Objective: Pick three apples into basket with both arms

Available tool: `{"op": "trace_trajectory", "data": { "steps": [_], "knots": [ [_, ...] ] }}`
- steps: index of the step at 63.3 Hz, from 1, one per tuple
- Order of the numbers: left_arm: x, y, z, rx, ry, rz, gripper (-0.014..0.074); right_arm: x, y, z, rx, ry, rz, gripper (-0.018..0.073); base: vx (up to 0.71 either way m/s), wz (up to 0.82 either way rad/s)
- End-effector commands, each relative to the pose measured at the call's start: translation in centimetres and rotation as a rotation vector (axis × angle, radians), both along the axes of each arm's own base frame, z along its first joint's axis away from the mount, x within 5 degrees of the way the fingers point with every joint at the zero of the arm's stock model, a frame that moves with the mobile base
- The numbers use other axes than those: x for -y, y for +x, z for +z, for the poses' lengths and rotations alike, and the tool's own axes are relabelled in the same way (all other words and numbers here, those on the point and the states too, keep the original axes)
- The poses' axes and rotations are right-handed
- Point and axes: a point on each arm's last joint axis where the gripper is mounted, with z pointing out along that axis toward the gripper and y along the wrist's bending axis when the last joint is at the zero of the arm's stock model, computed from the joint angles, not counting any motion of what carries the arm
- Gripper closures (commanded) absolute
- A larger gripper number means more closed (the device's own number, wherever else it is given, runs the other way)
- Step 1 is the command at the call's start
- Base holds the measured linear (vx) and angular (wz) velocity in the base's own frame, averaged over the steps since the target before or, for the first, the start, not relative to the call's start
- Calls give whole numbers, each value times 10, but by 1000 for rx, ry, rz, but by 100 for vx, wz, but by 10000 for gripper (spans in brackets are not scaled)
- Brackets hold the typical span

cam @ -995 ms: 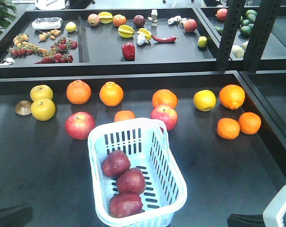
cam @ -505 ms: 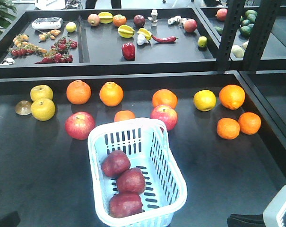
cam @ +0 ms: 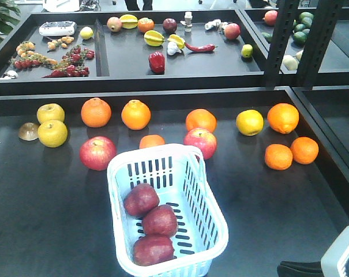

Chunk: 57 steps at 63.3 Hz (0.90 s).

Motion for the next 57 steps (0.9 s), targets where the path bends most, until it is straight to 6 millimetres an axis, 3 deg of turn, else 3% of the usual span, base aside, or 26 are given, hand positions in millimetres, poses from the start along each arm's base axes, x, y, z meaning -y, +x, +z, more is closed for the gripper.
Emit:
{"op": "trace_trajectory", "data": {
  "steps": [1, 7, 24, 57],
  "knots": [
    [-6, -5, 19, 177, 5, 74, 603, -1, 6, 12, 73, 35, -18, 564, 0, 0],
    [-12, -12, 23, 248, 11, 158, 603, -1, 6, 12, 73, 35, -18, 564, 0, 0],
    [-21, -10, 20, 211, 39, 319, 603, -1, 5, 12, 74, 36, -18, 564, 0, 0],
    [-21, -10, 20, 210, 37, 333, 603, -1, 5, 12, 75, 36, -18, 564, 0, 0]
  ]
}}
